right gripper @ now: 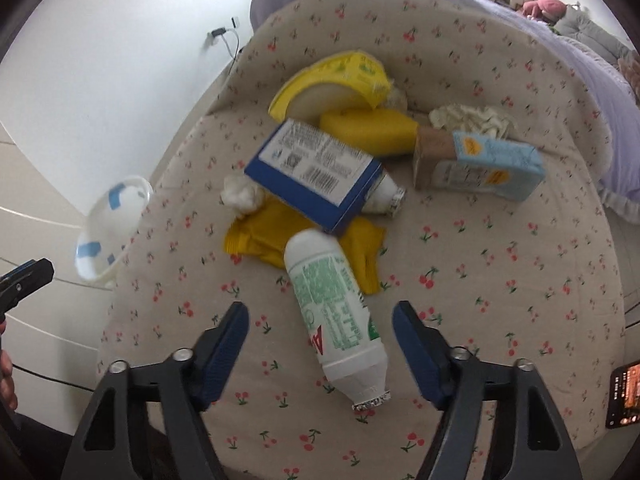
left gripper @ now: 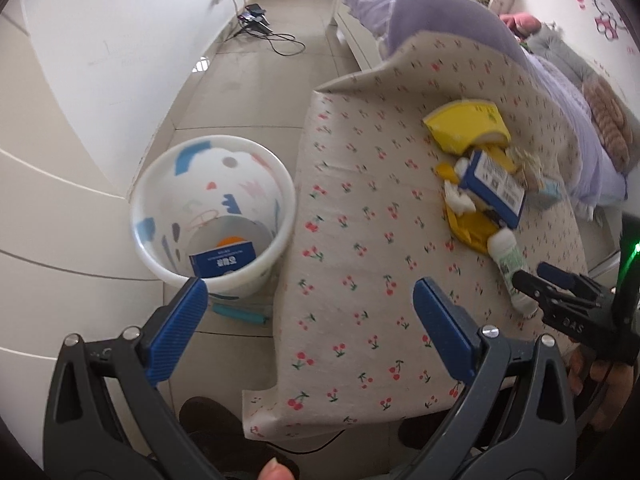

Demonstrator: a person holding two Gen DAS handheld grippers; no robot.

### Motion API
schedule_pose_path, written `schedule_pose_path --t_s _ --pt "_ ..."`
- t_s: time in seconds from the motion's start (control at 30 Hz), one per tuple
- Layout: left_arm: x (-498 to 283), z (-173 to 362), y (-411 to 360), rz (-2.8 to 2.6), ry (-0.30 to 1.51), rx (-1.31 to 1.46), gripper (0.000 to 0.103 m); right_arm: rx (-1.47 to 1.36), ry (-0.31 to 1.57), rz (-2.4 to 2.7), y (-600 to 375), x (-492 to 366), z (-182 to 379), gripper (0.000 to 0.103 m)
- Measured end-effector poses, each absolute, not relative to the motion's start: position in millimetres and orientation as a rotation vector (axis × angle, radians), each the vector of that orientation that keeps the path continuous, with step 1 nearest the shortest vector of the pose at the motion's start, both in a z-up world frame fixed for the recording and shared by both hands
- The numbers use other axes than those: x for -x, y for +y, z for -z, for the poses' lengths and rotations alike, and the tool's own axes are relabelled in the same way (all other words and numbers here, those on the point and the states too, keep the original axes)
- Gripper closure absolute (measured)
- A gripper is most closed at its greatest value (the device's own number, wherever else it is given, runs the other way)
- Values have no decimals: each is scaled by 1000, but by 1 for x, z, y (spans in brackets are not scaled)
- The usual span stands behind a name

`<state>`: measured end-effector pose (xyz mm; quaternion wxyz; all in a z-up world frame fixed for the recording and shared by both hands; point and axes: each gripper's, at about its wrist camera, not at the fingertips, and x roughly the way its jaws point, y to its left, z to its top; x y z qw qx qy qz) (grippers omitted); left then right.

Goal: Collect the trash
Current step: 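Grasp the white AD bottle with the right tool while the left tool grasps the white tissue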

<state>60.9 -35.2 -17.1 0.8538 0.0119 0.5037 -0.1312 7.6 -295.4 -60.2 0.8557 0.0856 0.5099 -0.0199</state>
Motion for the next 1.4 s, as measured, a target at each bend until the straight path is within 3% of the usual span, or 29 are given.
schedule_pose_path --t_s 0.07,0.13,0.57,1.1,1.23,1.4 --pt "-59 21 -42 287 1061 -44 1 -169 1096 40 -294 -12 68 44" --pt "-56 25 -52 304 1056 -62 1 -148 1110 38 -294 -13 73 63" --pt "-76 39 -122 389 990 -103 1 -258 901 62 -338 25 20 67" --pt "-106 60 -187 555 1004 -109 52 -367 876 156 -388 23 26 67" --pt "-111 63 -191 560 1014 -119 71 -371 882 165 -391 23 29 67" --pt "-112 62 -193 568 1018 -133 75 -368 886 168 -390 22 30 67"
